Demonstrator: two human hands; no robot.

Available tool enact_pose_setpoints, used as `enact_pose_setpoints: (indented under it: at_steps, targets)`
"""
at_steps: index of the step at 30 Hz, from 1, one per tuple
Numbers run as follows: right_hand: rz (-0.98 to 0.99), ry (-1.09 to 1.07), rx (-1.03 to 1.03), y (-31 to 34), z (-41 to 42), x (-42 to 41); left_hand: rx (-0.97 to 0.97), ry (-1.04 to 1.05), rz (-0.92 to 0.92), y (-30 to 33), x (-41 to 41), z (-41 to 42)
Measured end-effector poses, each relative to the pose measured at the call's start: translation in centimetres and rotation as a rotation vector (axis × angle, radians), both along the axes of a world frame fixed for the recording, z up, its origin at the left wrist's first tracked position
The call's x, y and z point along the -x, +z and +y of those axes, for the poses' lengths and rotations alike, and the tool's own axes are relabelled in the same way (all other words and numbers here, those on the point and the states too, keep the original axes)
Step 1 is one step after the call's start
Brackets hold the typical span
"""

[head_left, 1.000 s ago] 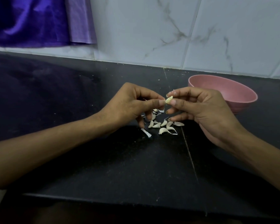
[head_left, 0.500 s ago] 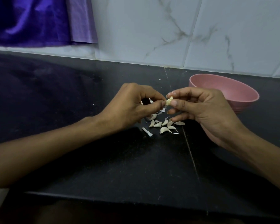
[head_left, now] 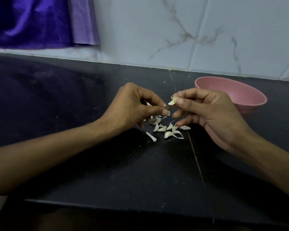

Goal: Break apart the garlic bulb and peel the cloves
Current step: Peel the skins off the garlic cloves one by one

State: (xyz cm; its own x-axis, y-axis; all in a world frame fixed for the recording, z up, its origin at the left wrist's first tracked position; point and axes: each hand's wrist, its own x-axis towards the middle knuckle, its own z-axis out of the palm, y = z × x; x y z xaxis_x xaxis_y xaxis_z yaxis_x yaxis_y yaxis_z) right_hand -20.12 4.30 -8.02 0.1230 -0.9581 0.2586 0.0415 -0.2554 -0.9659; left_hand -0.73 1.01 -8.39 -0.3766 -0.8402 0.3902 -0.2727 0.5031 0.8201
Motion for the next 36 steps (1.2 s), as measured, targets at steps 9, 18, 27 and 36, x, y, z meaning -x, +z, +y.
enact_pose_setpoints:
  at_steps: [9,18,27,36]
  targets:
    - [0.015,-0.012,-0.01,0.09,0.03,0.08,0.169,0.041,-0.132,-0.31,-0.06,-0.16]
    - [0.048,-0.042,-0.027,-0.07,0.09,-0.22,0.071,-0.041,-0.062,0.09,0.41,0.65]
    - [0.097,-0.059,-0.009,-0.02,0.3,-0.36,0.081,-0.032,-0.037,-0.04,0.34,0.62]
    - [0.143,-0.061,0.079,-0.21,0.31,-0.37,0.052,-0.041,-0.027,-0.12,0.25,0.33]
